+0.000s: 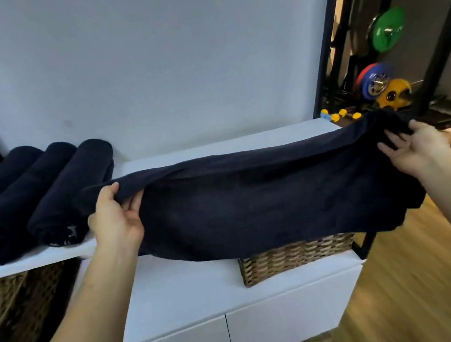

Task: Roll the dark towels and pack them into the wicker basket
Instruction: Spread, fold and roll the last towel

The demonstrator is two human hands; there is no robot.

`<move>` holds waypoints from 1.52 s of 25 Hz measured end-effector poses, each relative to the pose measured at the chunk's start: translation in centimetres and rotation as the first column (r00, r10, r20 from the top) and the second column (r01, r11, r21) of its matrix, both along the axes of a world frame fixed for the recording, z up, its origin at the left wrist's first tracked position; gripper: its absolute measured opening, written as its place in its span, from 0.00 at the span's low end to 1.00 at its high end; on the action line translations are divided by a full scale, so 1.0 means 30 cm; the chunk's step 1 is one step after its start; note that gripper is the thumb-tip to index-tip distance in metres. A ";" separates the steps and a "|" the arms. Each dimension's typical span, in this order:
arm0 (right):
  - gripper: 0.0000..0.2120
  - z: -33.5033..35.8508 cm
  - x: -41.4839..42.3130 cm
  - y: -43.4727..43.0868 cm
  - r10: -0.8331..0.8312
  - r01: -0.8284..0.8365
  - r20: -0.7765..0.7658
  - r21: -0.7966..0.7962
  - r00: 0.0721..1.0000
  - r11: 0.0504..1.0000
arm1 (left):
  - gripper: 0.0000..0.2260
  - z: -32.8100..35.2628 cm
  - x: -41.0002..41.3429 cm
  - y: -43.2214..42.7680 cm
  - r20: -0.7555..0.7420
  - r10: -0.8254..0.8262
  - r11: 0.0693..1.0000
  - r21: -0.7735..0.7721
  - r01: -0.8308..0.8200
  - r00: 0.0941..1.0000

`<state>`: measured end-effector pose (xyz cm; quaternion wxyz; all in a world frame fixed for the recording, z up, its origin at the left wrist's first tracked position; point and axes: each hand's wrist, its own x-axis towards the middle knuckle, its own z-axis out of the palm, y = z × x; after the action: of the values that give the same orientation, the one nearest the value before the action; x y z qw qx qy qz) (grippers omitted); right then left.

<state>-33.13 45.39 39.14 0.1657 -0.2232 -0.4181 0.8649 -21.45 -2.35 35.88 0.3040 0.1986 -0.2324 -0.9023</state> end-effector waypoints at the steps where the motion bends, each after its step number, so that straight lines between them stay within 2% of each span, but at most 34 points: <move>1: 0.17 -0.002 -0.058 -0.011 0.012 -0.013 0.012 0.049 1.000 0.999 | 0.16 -0.004 -0.064 0.004 0.006 0.005 1.000 0.016 -0.005 1.000; 3: 0.20 -0.037 -0.165 -0.052 0.040 -0.045 0.037 0.150 0.999 0.988 | 0.21 -0.039 -0.192 -0.005 0.060 0.027 0.999 0.046 -0.030 0.998; 7: 0.21 -0.205 -0.398 -0.102 0.070 -0.109 0.127 0.338 0.989 0.935 | 0.23 -0.135 -0.406 -0.052 0.251 0.100 0.995 -0.008 -0.101 0.963; 10: 0.18 -0.262 -0.615 -0.108 0.080 -0.127 0.145 0.349 0.986 0.929 | 0.18 -0.157 -0.595 -0.139 0.373 0.112 0.993 -0.011 -0.117 0.921; 13: 0.17 -0.276 -0.784 -0.124 0.136 -0.160 0.093 0.347 0.986 0.924 | 0.17 -0.179 -0.764 -0.222 0.437 0.125 0.992 -0.024 -0.127 0.891; 15: 0.20 -0.274 -0.861 -0.151 0.243 -0.266 0.110 0.435 0.964 0.860 | 0.16 -0.187 -0.855 -0.247 0.473 0.169 0.985 -0.064 -0.158 0.865; 16: 0.21 -0.275 -0.893 -0.160 0.295 -0.327 0.147 0.547 0.944 0.771 | 0.16 -0.187 -0.892 -0.255 0.488 0.183 0.983 -0.073 -0.169 0.854; 17: 0.21 -0.280 -0.922 -0.164 0.334 -0.388 0.223 0.703 0.916 0.596 | 0.16 -0.185 -0.922 -0.260 0.492 0.187 0.982 -0.082 -0.169 0.850; 18: 0.20 -0.288 -0.945 -0.167 0.340 -0.436 0.328 0.841 0.882 0.321 | 0.16 -0.181 -0.944 -0.260 0.494 0.166 0.986 -0.092 -0.138 0.853; 19: 0.21 -0.299 -0.961 -0.173 0.311 -0.449 0.429 0.893 0.848 -0.006 | 0.18 -0.178 -0.957 -0.253 0.481 0.123 0.991 -0.097 -0.087 0.868; 20: 0.23 -0.317 -0.977 -0.184 0.276 -0.408 0.482 0.867 0.831 -0.285 | 0.22 -0.171 -0.958 -0.234 0.458 0.085 0.990 -0.136 -0.024 0.885; 21: 0.25 -0.329 -0.995 -0.199 0.253 -0.365 0.504 0.819 0.826 -0.443 | 0.25 -0.166 -0.947 -0.206 0.449 0.103 0.968 -0.252 0.016 0.887; 22: 0.26 -0.334 -1.015 -0.215 0.235 -0.340 0.508 0.791 0.829 -0.509 | 0.27 -0.161 -0.921 -0.169 0.471 0.193 0.874 -0.480 0.067 0.861; 23: 0.27 -0.334 -1.031 -0.227 0.210 -0.338 0.508 0.775 0.835 -0.534 | 0.27 -0.166 -0.885 -0.133 0.489 0.309 0.637 -0.743 0.204 0.816; 24: 0.27 -0.337 -1.044 -0.231 0.187 -0.344 0.508 0.768 0.841 -0.540 | 0.25 -0.176 -0.846 -0.095 0.482 0.393 0.279 -0.874 0.397 0.783; 25: 0.27 -0.346 -1.046 -0.231 0.182 -0.336 0.494 0.774 0.850 -0.537 | 0.22 -0.194 -0.806 -0.061 0.477 0.449 -0.044 -0.833 0.552 0.756; 26: 0.26 -0.356 -1.039 -0.231 0.201 -0.320 0.469 0.802 0.860 -0.504 | 0.22 -0.202 -0.771 -0.026 0.518 0.479 -0.237 -0.701 0.672 0.709; 27: 0.25 -0.357 -1.027 -0.230 0.252 -0.289 0.420 0.856 0.872 -0.429 | 0.24 -0.210 -0.750 -0.006 0.568 0.521 -0.325 -0.559 0.763 0.637; 29: 0.21 -0.332 -0.984 -0.235 0.386 -0.211 0.288 0.950 0.877 -0.228 | 0.27 -0.226 -0.730 0.010 0.608 0.600 -0.361 -0.375 0.854 0.520; 30: 0.19 -0.310 -0.961 -0.230 0.429 -0.206 0.259 0.964 0.865 -0.168 | 0.27 -0.228 -0.735 0.007 0.615 0.614 -0.360 -0.340 0.869 0.495; 31: 0.18 -0.286 -0.935 -0.211 0.451 -0.228 0.282 0.958 0.847 -0.171 | 0.28 -0.226 -0.739 0.008 0.621 0.624 -0.353 -0.318 0.880 0.475; 32: 0.20 -0.268 -0.905 -0.178 0.440 -0.246 0.333 0.938 0.834 -0.244 | 0.27 -0.222 -0.742 0.009 0.623 0.638 -0.345 -0.294 0.891 0.452; 35: 0.29 -0.283 -0.770 -0.073 0.300 -0.231 0.510 0.739 0.806 -0.633 | 0.27 -0.193 -0.746 0.068 0.593 0.696 -0.317 -0.253 0.914 0.405; 36: 0.31 -0.311 -0.732 -0.052 0.268 -0.239 0.551 0.680 0.790 -0.693 | 0.27 -0.188 -0.749 0.140 0.577 0.693 -0.353 -0.250 0.902 0.432; 38: 0.30 -0.340 -0.705 -0.057 0.314 -0.237 0.558 0.704 0.768 -0.669 | 0.28 -0.190 -0.745 0.353 0.589 0.577 -0.497 -0.296 0.816 0.566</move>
<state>-54.28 43.67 28.93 -0.0277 0.2113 -0.9753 0.0579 -43.81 8.25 30.19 -0.0358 0.1260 -0.9905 -0.0409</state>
